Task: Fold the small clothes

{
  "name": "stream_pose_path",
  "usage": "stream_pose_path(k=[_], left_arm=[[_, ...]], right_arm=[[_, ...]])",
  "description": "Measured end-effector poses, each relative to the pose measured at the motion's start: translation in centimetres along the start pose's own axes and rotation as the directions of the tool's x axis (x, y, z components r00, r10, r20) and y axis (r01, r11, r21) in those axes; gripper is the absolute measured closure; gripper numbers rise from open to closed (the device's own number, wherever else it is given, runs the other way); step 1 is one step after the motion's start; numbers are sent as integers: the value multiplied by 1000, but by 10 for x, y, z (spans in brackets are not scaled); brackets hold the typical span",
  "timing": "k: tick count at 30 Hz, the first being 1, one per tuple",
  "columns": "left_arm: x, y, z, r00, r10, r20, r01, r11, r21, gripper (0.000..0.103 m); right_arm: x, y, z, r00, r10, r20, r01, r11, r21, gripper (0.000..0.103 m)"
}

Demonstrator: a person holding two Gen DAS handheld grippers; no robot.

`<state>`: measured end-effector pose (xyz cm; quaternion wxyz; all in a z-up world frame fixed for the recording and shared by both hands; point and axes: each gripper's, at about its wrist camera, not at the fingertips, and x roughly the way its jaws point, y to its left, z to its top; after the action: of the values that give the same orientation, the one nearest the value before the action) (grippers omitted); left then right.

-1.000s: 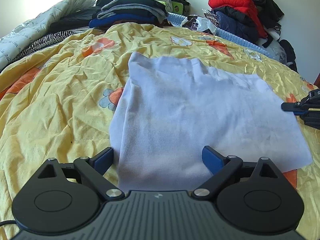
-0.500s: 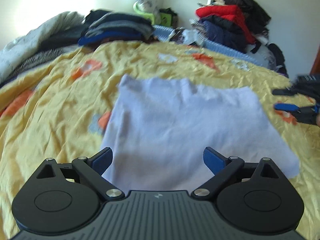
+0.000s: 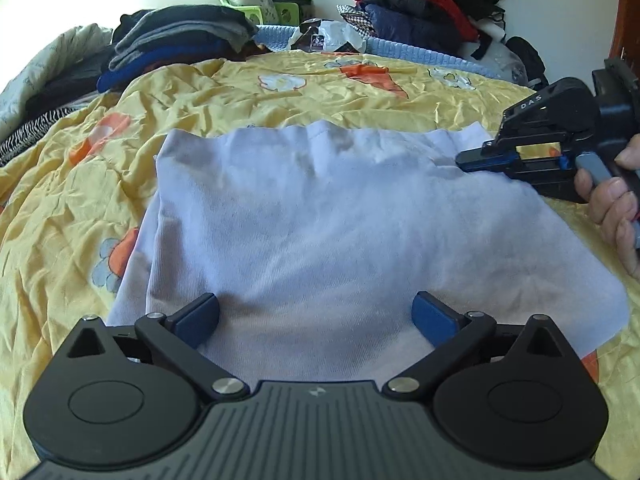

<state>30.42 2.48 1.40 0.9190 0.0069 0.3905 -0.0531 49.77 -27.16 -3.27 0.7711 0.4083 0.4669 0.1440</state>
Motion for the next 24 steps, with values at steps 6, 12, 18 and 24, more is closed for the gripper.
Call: stream_pose_path(k=[6, 12, 18, 24], left_arm=[[-49, 28, -7, 997, -46, 62, 53, 991, -122, 0], [-73, 90, -33, 995, -92, 49, 104, 911, -398, 0], [-69, 94, -35, 993, -71, 89, 105, 880, -464, 0], [-73, 72, -30, 977, -121, 174, 183, 895, -407, 0]], right_arm=[[-53, 30, -31, 999, 23, 28, -18, 988, -151, 51], [-112, 12, -83, 992, 118, -43, -125, 966, -226, 50], [-97, 4, -118, 991, 53, -120, -83, 963, -257, 51], [-101, -15, -119, 990, 91, -107, -110, 977, -180, 60]])
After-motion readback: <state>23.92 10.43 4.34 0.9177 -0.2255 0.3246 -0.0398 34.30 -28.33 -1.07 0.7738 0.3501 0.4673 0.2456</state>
